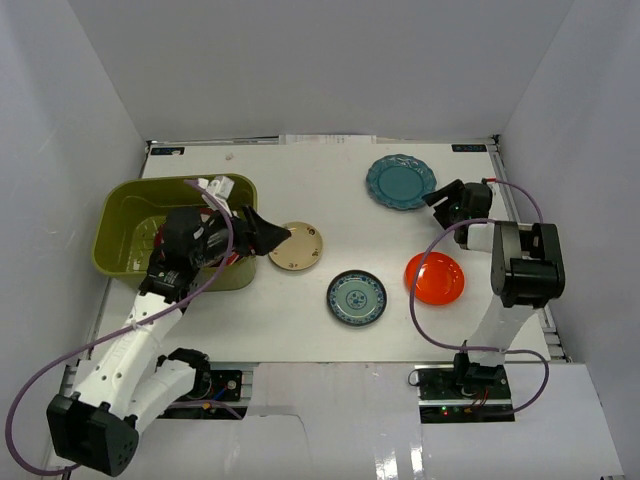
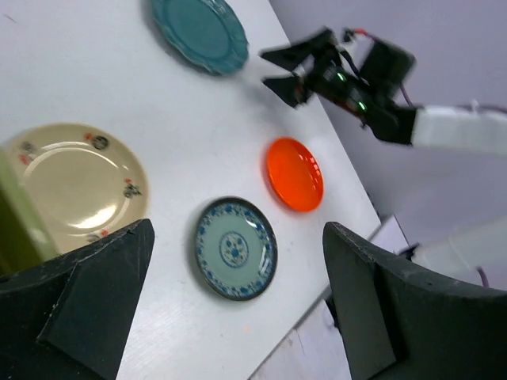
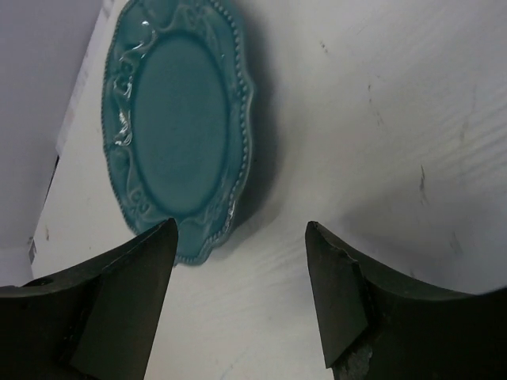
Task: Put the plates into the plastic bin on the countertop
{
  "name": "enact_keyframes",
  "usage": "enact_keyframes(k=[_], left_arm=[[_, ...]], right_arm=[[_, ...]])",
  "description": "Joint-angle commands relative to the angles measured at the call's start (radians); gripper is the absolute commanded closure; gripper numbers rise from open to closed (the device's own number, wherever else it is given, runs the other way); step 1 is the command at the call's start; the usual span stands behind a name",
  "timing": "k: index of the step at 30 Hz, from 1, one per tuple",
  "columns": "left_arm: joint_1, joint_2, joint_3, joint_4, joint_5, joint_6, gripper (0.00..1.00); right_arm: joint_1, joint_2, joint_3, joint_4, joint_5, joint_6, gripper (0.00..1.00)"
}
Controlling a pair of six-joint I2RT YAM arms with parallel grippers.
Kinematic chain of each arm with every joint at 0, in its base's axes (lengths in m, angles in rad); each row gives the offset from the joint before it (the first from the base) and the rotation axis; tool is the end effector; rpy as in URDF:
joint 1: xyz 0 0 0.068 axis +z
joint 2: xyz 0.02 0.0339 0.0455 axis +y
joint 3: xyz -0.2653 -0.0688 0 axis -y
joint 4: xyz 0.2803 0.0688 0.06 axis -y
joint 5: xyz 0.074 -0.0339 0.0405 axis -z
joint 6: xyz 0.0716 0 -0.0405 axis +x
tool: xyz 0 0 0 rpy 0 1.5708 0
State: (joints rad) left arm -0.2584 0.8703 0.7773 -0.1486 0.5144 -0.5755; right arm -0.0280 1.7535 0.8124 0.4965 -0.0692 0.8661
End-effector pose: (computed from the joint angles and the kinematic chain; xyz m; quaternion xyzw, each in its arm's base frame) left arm 0.2482 -0.1020 0.3174 0.0347 0.7765 -0.4246 0.4643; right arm 0.4130 -0.0066 0.1206 0.3487 0.7700 0.2438 0.4754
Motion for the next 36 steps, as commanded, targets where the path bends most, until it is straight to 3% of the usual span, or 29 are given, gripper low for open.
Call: enact_keyframes(k=[1, 7, 9, 10, 11, 13, 19, 24, 28, 31, 36], left_arm=[[-0.073, 0.01, -0.036, 0.095, 0.049, 0.034, 0.02], [-0.148, 0.064, -0.056, 0.171, 0.013, 0.043, 0.02], [-0.157, 0.082, -0.056, 0.187, 0.009, 0.04, 0.02], [-0.159, 0.09, -0.052, 0.188, 0.013, 0.04, 0.02], [-0.162, 0.096, -0.04, 0.188, 0.021, 0.04, 0.02], [-0.163, 0.11, -0.029, 0.187, 0.021, 0.036, 0.02], [-0.173, 0.137, 0.022, 0.187, 0.003, -0.026, 0.02], [-0.18, 0.211, 0.085, 0.182, 0.01, -0.13, 0.02], [-0.225, 0.251, 0.106, 0.182, -0.039, -0.175, 0.02], [-0.269, 0.277, 0.134, 0.181, -0.077, -0.187, 0.02], [-0.367, 0.386, 0.207, 0.179, -0.169, -0.161, 0.03]], right_arm=[[-0.004, 0.139, 0.127, 0.056, -0.027, 0.072, 0.28], [-0.003, 0.339, 0.218, 0.126, -0.073, 0.237, 0.41], [0.005, 0.389, 0.24, 0.166, -0.078, 0.29, 0.5], [0.007, 0.402, 0.248, 0.197, -0.08, 0.304, 0.56], [0.01, 0.418, 0.263, 0.206, -0.081, 0.323, 0.71], [0.01, 0.411, 0.258, 0.27, -0.096, 0.338, 0.91], [-0.006, 0.158, 0.142, 0.379, -0.125, 0.332, 0.92], [-0.013, -0.182, -0.007, 0.373, -0.257, 0.265, 0.92], [-0.01, -0.417, -0.267, 0.358, -0.339, 0.255, 0.92], [-0.006, -0.659, -0.376, 0.262, -0.376, 0.243, 0.92], [0.005, -0.876, -0.414, 0.07, -0.452, 0.194, 0.92]])
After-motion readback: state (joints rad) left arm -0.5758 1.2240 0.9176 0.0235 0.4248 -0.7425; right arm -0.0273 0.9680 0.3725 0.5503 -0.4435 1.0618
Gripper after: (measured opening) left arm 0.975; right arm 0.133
